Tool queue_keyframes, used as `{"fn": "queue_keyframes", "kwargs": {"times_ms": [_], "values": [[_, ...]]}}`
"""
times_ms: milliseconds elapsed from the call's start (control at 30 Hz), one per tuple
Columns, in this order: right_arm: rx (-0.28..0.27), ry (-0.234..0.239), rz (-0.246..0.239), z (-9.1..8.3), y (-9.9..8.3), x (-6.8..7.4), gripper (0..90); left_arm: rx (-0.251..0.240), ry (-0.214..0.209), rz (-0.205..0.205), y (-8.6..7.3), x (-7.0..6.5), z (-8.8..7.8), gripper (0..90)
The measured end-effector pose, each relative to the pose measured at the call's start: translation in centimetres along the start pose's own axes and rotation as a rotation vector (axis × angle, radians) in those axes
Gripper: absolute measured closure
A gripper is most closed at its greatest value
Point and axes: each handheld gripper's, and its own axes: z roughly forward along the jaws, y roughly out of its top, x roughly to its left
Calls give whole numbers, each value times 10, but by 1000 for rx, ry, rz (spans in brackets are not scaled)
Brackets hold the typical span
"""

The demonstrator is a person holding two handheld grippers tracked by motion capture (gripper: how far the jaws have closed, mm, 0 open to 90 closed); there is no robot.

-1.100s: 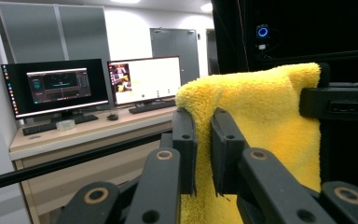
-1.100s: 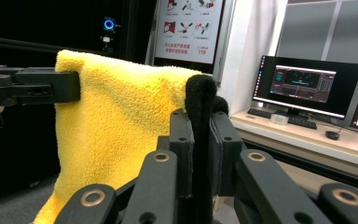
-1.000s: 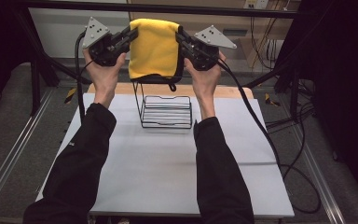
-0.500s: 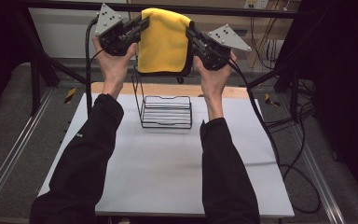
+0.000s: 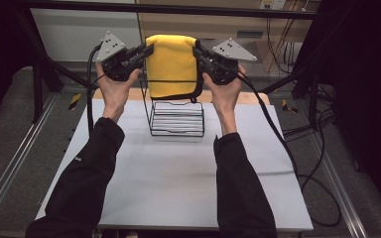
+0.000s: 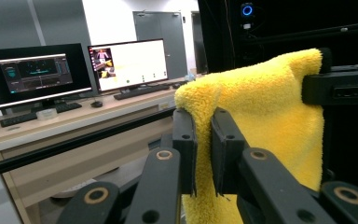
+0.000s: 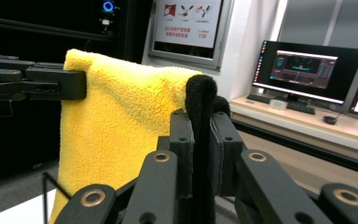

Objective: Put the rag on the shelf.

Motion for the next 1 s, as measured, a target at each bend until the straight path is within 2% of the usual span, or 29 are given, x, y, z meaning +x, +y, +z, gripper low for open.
{"fn": "queue_keyframes", "kwargs": {"times_ms": [200,367,467,567,667,733,1000], "values": [[32,17,12,-2,-10,3,816,28,-23,-12,-12,-3,-7,811],[55,31,4,-7,-17,4,814,46,-38,-28,-19,-6,-9,808],[55,41,-2,-12,-19,4,813,44,-56,-24,-20,-9,-13,807],[64,54,-20,-17,-20,6,809,64,-68,-8,-22,-11,-17,802],[67,64,-33,-22,-23,9,808,82,-88,-11,-25,-12,-20,795],[73,68,-30,-24,-25,10,807,91,-107,-14,-26,-13,-22,793],[115,85,-27,-34,-36,18,802,137,-133,-5,-31,-22,-31,781]]}}
